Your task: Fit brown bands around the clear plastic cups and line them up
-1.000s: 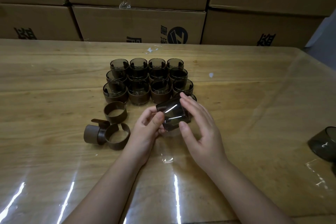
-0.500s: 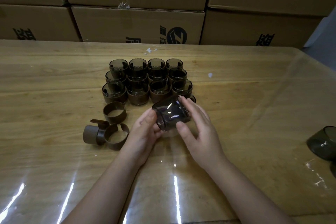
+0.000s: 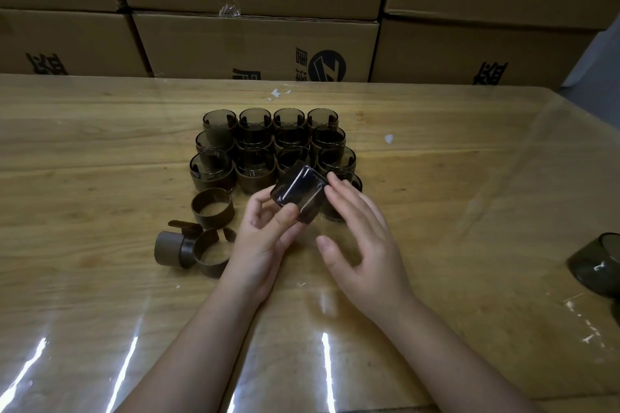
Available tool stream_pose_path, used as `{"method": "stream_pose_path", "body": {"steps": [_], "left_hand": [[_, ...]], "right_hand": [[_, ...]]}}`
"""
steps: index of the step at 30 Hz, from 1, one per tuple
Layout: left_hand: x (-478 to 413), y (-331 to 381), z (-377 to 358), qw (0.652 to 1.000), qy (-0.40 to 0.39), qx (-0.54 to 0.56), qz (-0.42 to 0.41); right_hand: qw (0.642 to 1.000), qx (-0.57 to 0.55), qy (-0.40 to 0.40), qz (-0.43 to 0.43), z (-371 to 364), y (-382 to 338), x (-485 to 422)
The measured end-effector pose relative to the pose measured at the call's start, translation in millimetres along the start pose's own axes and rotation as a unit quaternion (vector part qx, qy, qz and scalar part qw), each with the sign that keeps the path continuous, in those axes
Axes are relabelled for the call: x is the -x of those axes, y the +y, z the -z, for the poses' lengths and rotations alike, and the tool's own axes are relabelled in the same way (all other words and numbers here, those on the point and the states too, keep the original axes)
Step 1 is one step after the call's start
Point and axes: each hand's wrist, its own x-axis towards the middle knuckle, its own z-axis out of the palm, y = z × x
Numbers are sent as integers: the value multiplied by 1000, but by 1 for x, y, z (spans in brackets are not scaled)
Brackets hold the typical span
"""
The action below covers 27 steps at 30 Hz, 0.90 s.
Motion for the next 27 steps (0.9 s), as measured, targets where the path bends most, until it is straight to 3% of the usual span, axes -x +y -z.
{"method": "stream_pose_path", "body": {"steps": [8,13,16,21,24,27], "left_hand": [[1,1,-1,997,-62,-38,17],[2,1,1,989,-117,-88,27],[3,1,1,988,-103,-111,22],[12,-6,-6,978,-15,-188,-89],[14,-9,-10,973,-12,-194,-122],[16,-9,-12,965,-31,-211,-152]], "right_hand": [[999,-2,29,24,2,-3,-2],[995,-72,-3,-63,6,1,-2],[986,-94,-48,-126,6,3,-2],[992,-85,-51,-82,3,5,-2],[998,-25,-59,-26,1,8,-1],[998,-22,-23,-51,0,11,-1]]}}
